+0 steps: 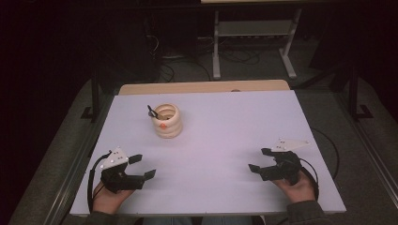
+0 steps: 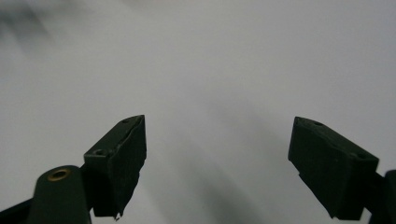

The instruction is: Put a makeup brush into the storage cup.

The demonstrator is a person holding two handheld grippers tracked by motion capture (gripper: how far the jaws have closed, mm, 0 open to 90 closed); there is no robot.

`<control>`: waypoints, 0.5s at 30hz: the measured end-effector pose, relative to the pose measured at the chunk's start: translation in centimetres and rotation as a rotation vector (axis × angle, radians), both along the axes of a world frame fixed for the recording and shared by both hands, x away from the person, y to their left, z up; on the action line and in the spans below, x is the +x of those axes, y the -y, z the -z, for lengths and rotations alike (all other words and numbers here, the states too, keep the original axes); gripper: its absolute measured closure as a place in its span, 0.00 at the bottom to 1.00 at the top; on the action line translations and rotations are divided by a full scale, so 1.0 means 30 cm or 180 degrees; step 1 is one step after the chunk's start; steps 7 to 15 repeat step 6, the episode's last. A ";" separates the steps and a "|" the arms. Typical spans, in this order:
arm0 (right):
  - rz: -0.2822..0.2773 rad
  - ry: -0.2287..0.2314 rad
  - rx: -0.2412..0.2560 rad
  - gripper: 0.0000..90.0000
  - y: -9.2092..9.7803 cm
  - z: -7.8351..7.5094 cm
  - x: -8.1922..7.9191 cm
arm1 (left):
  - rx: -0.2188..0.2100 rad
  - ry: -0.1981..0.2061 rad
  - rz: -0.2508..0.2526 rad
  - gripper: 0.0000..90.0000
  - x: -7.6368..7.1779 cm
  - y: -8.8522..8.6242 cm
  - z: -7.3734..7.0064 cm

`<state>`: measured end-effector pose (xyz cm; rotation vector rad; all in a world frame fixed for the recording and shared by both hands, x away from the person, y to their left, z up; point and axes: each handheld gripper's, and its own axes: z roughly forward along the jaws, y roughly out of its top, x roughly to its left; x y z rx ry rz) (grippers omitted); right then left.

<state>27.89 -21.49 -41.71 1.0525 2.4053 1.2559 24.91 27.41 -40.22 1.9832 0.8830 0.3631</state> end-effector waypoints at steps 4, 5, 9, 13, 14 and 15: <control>0.0001 -0.0011 0.0006 0.20 0.001 0.001 -0.002 | 0.0017 0.0004 0.0000 0.23 0.000 -0.003 0.005; 0.0000 -0.0007 0.0011 0.20 0.002 0.001 -0.002 | 0.0017 0.0005 -0.0001 0.23 0.000 -0.003 0.004; -0.0001 -0.0001 0.0017 0.20 0.002 0.001 -0.002 | 0.0012 0.0010 -0.0001 0.23 0.000 -0.003 0.004; -0.0001 -0.0001 0.0017 0.20 0.002 0.001 -0.002 | 0.0012 0.0010 -0.0001 0.23 0.000 -0.003 0.004; -0.0001 -0.0001 0.0017 0.20 0.002 0.001 -0.002 | 0.0012 0.0010 -0.0001 0.23 0.000 -0.003 0.004; -0.0001 -0.0001 0.0017 0.20 0.002 0.001 -0.002 | 0.0012 0.0010 -0.0001 0.23 0.000 -0.003 0.004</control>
